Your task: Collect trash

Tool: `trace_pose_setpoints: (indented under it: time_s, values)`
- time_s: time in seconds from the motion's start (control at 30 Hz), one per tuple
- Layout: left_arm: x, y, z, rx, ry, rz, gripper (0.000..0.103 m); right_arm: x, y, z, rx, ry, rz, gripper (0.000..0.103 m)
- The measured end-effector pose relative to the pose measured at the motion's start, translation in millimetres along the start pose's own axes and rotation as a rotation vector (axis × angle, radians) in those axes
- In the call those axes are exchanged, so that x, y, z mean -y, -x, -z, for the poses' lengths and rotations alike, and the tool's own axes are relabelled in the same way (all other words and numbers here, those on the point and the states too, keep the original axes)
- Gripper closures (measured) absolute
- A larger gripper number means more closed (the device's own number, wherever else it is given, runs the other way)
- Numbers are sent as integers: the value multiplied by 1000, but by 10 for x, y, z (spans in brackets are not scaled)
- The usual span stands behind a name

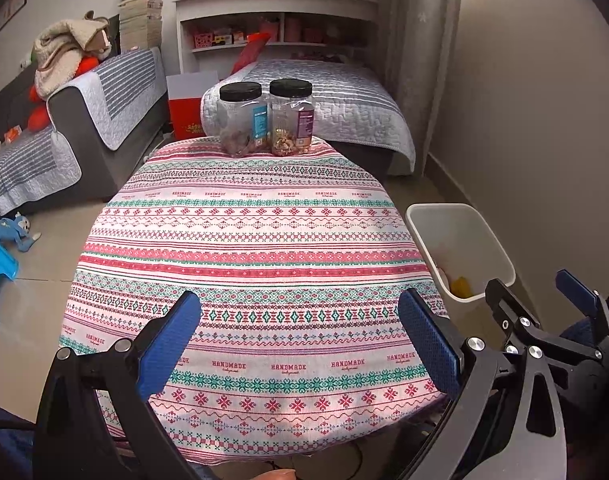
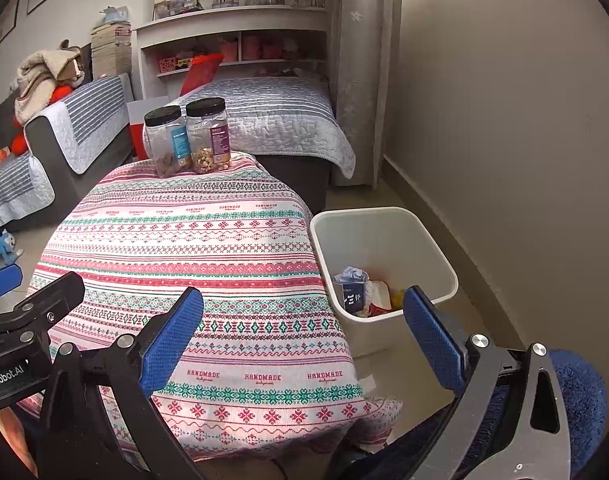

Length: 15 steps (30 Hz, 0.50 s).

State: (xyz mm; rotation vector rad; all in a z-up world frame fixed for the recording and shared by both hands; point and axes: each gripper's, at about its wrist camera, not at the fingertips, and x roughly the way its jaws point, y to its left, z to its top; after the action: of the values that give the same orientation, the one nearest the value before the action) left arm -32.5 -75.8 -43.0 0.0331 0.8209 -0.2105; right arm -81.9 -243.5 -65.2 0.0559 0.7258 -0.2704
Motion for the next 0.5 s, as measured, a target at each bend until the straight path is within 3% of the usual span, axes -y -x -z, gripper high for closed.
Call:
trace_pose_setpoints:
  time_s: [0.5]
  values:
    - [11, -23, 12, -11, 5, -3, 7, -9, -12, 15, -1, 4, 16, 7]
